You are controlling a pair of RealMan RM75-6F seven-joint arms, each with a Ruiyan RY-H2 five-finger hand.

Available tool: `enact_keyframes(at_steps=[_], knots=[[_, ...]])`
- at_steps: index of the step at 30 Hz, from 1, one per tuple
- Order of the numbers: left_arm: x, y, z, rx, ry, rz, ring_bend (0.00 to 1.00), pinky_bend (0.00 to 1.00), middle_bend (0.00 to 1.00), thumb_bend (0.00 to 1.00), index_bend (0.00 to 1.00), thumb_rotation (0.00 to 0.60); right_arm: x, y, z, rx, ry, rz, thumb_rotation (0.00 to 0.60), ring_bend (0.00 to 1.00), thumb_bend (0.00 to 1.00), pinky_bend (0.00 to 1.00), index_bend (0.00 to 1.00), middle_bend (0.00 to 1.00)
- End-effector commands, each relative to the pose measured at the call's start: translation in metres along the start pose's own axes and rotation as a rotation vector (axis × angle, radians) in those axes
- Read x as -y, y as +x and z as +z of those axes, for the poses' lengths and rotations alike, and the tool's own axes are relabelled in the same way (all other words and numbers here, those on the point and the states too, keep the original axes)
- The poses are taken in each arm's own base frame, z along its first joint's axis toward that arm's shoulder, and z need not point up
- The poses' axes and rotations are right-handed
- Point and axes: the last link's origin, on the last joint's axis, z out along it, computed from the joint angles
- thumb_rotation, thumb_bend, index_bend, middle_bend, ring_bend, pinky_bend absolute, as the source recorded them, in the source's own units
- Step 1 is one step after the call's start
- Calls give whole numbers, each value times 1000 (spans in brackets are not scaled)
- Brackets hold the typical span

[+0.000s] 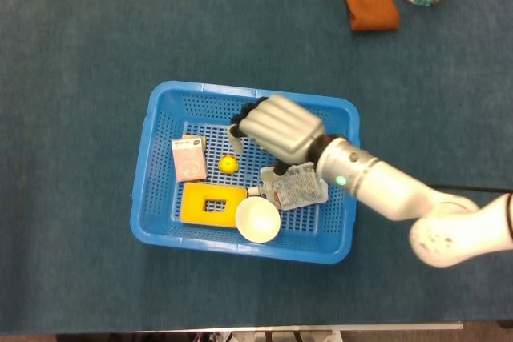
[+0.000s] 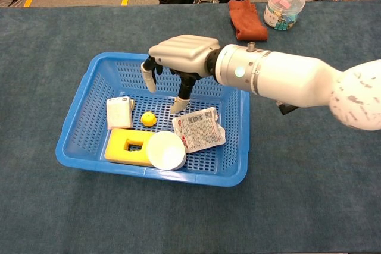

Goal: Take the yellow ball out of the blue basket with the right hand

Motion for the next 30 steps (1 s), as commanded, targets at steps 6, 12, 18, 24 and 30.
enact_keyframes(at_steps=[6,12,18,24,30], knots=[[0,2,5,-9,-12,-22,209,250,304,256,291,600,17,-21,35,-5,-30,-122,600,288,119,366,501,380],[4,2,8,-12,-5,-30,209,250,304,256,291,600,24,-38,50,13,-47,-166,600,288,119,366,501,380],[7,4,10,-18,-2,-42,209,250,304,256,291,600,31,-48,58,24,-49,-206,600,288,119,368,501,380],[9,4,12,-18,-3,-51,209,250,304,255,291,600,31,-52,62,11,-56,-260,600,288,140,368,505,380],[7,4,15,-15,-8,-63,209,250,303,255,291,600,31,-55,68,15,-64,-291,600,288,147,368,505,380]])
